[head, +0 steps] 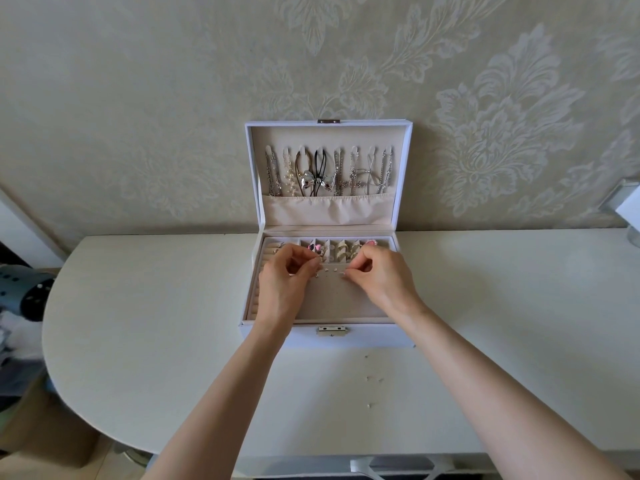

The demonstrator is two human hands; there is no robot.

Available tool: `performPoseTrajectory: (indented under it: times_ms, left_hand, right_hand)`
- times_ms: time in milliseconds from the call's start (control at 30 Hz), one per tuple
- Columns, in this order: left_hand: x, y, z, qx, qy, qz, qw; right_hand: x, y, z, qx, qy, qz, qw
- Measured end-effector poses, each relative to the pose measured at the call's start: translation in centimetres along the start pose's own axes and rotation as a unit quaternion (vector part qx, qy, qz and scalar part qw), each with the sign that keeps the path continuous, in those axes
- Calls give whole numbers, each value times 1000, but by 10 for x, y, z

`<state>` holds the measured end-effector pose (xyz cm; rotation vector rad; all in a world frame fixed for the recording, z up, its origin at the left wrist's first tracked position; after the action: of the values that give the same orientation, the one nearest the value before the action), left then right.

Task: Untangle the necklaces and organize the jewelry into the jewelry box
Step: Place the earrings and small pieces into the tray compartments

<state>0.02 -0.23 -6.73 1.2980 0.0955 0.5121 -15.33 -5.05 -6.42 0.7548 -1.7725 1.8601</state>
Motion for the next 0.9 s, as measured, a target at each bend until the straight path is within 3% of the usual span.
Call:
performPoseTrajectory:
  times_ms: [133,300,367,433,567,667,900]
  left_hand:
    - [0,1,0,-3,-8,-3,1000]
    - [0,3,-2,-8,-25,7,1000]
    - [0,3,-2,-11,-36,5,999]
    - [-1,5,-2,-17,-53,0,998]
    - [-3,7,-3,-33,-82,-7,996]
    - [-4,8,-2,-45,-102,8,994]
    - [-7,8,-5,-67,-124,45,989]
  right_hand:
    - [0,-1,-1,19,3,9,1000]
    - [-4,1,-10,126,46,-65,989]
    - [-2,4,-12,147,67,-34,986]
    - [3,6,-11,118,64,51,990]
    - [10,-2,-14,74,-49,197,976]
    - [10,-7,-19,91,-90,198,972]
    - [7,-4,-17,67,-83,211,972]
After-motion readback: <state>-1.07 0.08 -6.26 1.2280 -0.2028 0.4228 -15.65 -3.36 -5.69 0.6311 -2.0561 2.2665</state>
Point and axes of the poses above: each hand's wrist, its own z-axis towards the middle knuckle, its own x-axis out of the back of the hand, y = z × x, the point moved 3 cm from there along z, towards the middle knuckle, and after that the axes turned 8 degrees about -x, right-handed, at the moved point
